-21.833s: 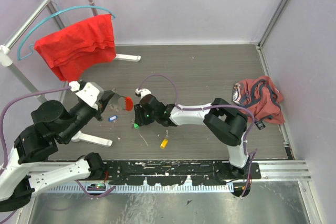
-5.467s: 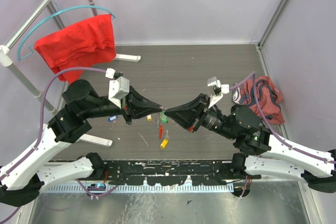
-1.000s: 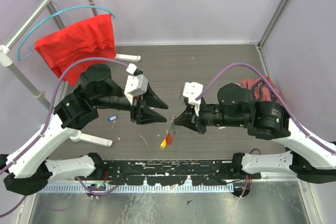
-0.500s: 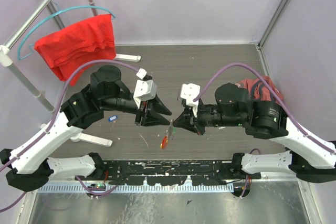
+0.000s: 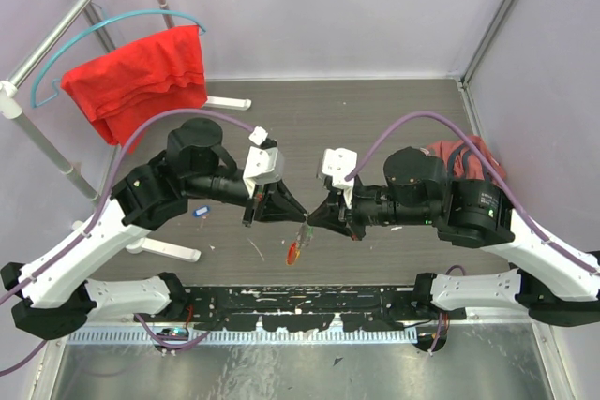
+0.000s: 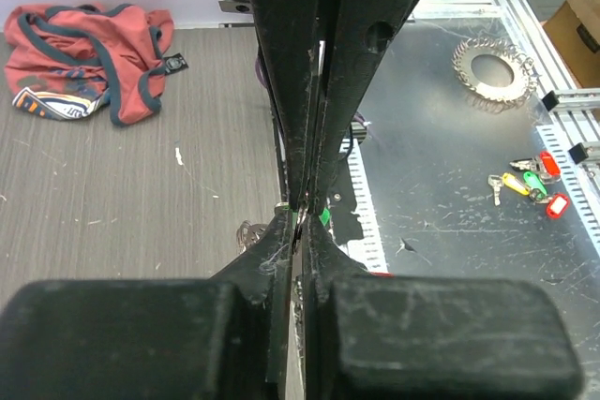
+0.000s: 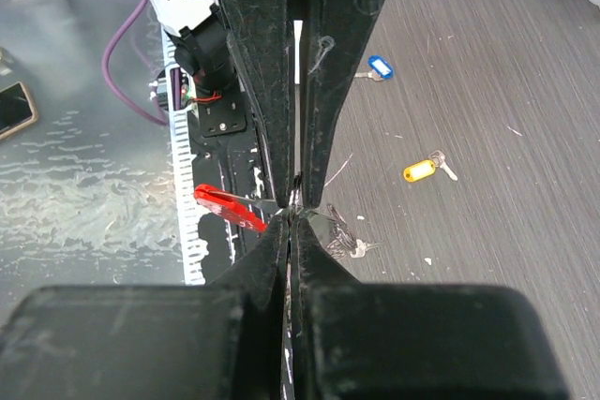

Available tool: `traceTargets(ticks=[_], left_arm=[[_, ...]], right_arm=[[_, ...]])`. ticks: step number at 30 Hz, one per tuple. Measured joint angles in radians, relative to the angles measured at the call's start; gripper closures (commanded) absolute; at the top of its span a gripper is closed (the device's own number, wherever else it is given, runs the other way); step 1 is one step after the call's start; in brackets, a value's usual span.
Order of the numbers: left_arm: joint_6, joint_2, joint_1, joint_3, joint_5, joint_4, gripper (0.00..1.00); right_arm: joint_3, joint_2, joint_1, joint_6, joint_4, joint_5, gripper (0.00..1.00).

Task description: Put the keys on the keyring

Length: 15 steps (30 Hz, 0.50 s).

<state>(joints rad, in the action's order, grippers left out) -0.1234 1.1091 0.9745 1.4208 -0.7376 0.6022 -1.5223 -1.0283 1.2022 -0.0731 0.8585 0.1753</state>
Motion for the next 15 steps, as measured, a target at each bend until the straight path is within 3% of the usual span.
traceTargets(ticks=[4, 10, 15], left_arm=[[-0.006, 0.001, 0.003, 0.011, 0.0, 0.013, 1.0], [0.005, -0.01, 0.003, 0.009, 0.034, 0.0, 1.0], [0.065, -0.097, 0.003, -0.087, 0.096, -0.111, 1.0]], right_arm=[[0.0, 0.001, 0.0, 0.0, -0.005, -0.009, 0.99], [0.003, 0.008, 0.0, 0.024, -0.03, -0.048, 0.65], [0.115, 0.116, 0.0, 0.087, -0.21, -0.12, 0.59]])
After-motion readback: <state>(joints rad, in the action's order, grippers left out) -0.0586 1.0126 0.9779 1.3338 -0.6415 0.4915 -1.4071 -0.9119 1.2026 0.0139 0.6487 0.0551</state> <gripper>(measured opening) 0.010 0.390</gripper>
